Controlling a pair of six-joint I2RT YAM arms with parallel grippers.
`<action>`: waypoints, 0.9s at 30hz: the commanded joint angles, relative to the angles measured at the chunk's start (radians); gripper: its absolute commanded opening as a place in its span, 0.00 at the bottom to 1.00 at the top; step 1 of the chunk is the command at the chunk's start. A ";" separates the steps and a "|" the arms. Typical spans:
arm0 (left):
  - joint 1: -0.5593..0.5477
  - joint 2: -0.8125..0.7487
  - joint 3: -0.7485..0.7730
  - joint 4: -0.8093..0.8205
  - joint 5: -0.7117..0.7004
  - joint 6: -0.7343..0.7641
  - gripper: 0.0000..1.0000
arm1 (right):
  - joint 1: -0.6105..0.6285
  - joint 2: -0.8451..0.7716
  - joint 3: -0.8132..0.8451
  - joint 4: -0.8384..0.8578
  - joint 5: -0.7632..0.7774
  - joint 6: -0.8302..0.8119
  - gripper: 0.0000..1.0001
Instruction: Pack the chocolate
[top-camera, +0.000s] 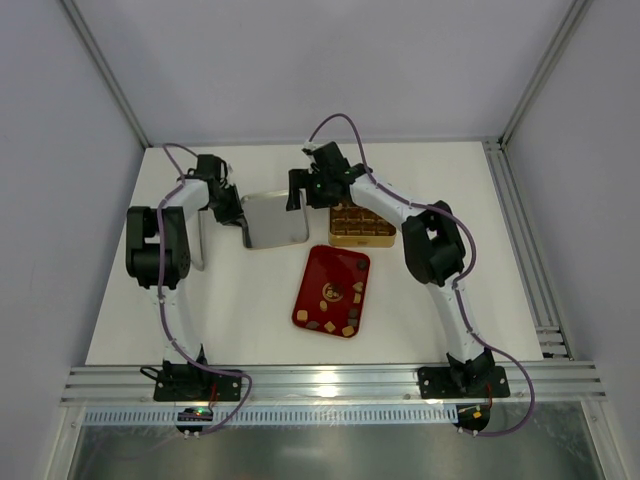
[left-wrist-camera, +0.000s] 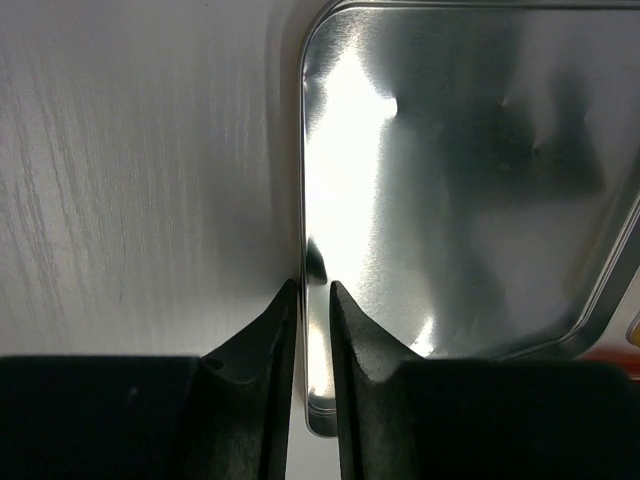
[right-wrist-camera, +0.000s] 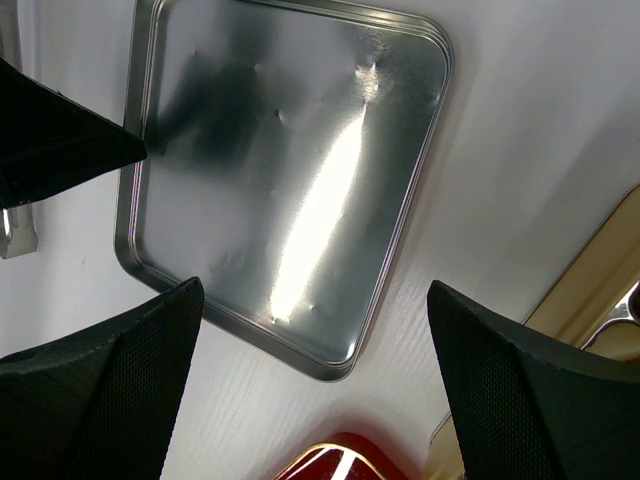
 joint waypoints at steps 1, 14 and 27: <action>0.000 0.016 -0.010 0.002 -0.024 -0.004 0.17 | 0.004 0.004 0.050 -0.001 -0.016 0.003 0.92; 0.007 0.036 0.011 -0.042 -0.001 0.011 0.00 | 0.004 0.043 0.087 -0.014 -0.033 0.006 0.92; 0.063 0.015 0.007 -0.058 0.132 -0.018 0.00 | 0.002 0.071 0.128 -0.051 -0.030 0.002 0.92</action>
